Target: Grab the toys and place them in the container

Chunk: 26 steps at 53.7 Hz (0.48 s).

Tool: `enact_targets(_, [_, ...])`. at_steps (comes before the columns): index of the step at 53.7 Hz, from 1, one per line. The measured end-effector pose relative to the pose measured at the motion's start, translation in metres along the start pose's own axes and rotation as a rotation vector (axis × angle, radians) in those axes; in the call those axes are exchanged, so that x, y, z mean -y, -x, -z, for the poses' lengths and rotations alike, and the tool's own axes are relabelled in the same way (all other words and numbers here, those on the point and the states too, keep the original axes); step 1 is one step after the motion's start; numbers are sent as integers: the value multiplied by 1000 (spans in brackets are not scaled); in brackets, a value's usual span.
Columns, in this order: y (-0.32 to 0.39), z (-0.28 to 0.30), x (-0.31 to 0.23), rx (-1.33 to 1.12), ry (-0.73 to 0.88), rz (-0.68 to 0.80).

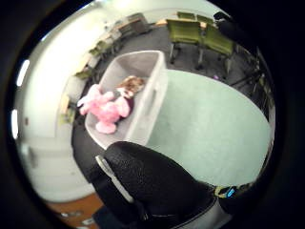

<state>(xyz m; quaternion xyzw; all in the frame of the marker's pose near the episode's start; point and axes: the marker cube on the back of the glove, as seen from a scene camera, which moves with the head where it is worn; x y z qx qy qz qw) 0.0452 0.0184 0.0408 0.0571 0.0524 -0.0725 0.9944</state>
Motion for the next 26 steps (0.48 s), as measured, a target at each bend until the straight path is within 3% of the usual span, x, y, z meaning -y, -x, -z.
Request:
enact_targets(2, [-15, -7, -4, -36, 1, -109])
enact_targets(6, [-52, -23, -29, -22, 28, -178])
enact_targets(26, [-102, -55, -73, 35, 60, -251])
